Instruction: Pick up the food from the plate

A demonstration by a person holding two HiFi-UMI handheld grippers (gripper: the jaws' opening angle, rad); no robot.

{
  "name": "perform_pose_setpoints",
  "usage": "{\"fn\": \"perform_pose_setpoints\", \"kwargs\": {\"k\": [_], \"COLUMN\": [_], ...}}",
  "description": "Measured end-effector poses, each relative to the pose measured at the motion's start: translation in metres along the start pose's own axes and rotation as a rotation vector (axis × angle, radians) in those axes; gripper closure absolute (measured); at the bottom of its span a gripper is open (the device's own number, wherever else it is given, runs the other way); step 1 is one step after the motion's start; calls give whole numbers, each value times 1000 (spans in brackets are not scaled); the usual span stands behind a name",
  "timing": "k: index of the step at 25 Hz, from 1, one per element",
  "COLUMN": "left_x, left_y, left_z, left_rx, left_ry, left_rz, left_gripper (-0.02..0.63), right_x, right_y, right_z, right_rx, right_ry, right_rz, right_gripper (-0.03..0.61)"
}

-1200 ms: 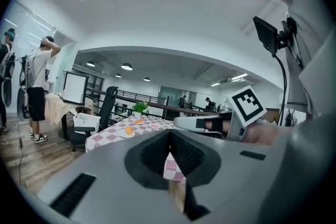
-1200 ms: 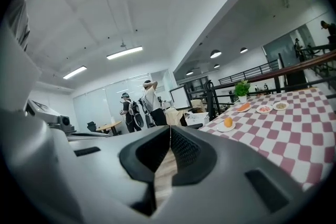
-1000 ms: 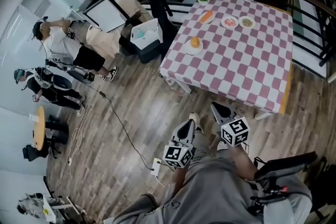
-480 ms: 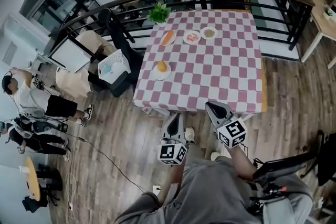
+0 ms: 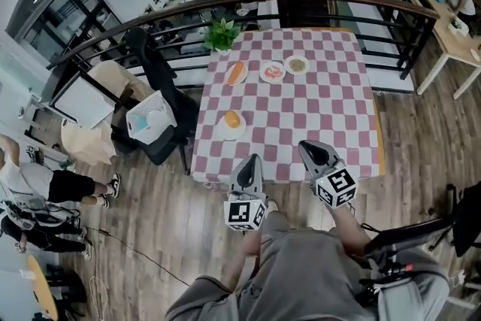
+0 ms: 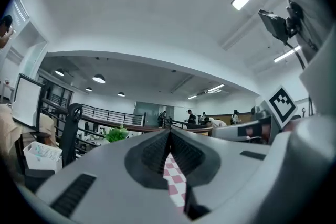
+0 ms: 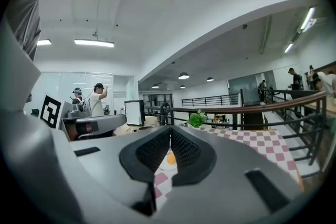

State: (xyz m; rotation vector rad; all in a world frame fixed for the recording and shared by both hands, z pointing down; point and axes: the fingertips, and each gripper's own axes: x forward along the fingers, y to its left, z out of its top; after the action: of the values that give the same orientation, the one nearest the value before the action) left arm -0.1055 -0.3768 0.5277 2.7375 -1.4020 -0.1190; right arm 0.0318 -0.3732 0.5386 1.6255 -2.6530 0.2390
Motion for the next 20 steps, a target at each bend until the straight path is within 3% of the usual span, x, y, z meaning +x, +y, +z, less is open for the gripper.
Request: {"fn": "perform_pose_setpoints", "kwargs": {"k": [8, 14, 20], "left_x": [68, 101, 105], "left_y": [75, 89, 111], "left_z": [4, 22, 47], "left_rx": [-37, -38, -31], "left_ry": [-22, -48, -53], "left_rz": [-126, -202, -121], "left_gripper": [604, 604, 604], "right_x": [69, 95, 114], "right_y": [12, 9, -7], "right_z": [35, 59, 71], "right_rx": [-90, -168, -165], "right_ry": [2, 10, -34], "right_rz": [-57, -80, -65], "right_gripper": [563, 563, 563]}}
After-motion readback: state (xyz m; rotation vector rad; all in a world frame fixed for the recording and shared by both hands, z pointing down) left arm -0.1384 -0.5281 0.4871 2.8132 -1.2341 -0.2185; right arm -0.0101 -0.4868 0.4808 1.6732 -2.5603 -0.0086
